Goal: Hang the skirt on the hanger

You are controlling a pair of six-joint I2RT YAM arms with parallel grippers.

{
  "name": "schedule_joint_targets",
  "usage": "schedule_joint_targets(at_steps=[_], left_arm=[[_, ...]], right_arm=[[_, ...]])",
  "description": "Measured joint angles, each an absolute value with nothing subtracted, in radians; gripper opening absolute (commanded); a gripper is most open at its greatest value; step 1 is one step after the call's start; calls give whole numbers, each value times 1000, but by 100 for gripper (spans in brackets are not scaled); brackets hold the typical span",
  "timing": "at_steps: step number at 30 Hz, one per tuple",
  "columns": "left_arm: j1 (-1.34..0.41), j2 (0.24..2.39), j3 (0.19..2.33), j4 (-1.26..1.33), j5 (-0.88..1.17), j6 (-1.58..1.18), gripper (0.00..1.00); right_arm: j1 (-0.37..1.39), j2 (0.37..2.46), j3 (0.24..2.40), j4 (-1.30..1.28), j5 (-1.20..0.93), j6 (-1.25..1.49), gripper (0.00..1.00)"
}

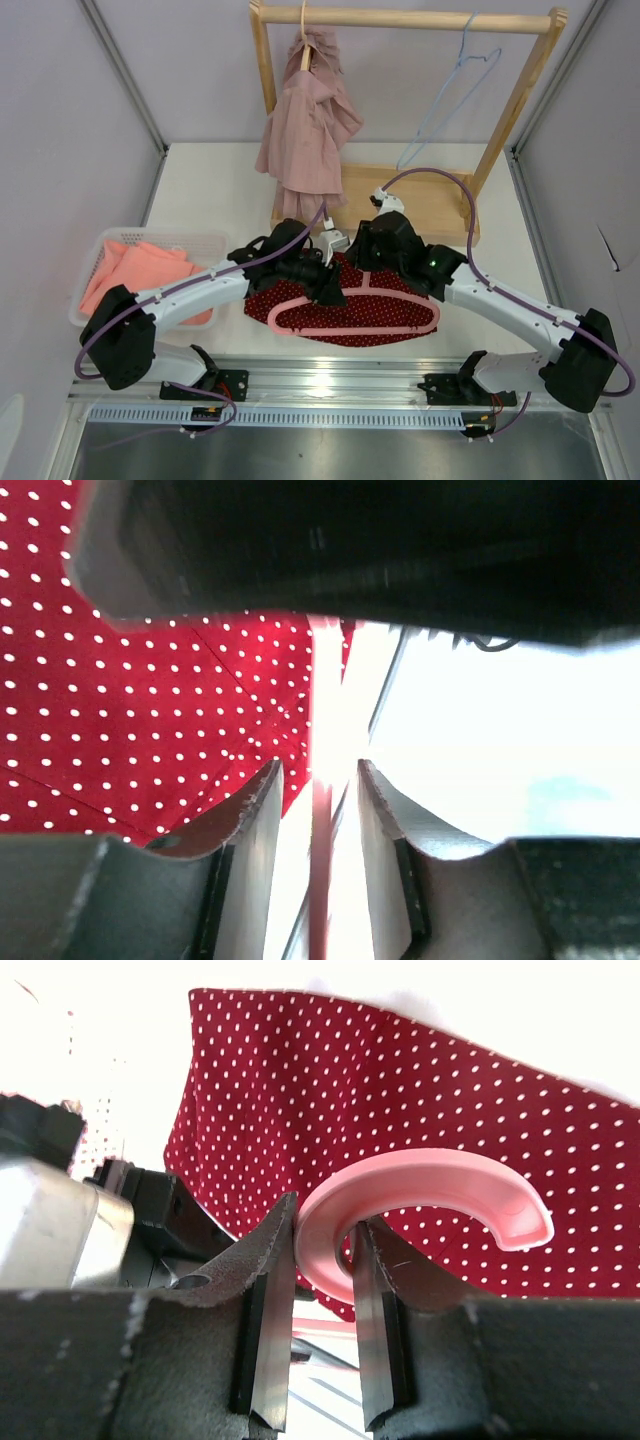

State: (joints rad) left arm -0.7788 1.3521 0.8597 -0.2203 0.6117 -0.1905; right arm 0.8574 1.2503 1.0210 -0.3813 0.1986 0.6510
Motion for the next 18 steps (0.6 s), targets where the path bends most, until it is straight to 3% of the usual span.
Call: schedule_joint_targets(at_steps=[2, 4, 18], left_arm=[[-774, 1352, 860, -229, 624, -191, 49], [-762, 1349, 857, -229, 637, -192, 49], [-724, 1340, 845, -207, 667, -210, 36]], right_arm=[[853, 1246, 1021, -381, 202, 648, 0], [851, 1245, 1021, -380, 204, 646, 0], [850, 1237, 1020, -367, 204, 646, 0]])
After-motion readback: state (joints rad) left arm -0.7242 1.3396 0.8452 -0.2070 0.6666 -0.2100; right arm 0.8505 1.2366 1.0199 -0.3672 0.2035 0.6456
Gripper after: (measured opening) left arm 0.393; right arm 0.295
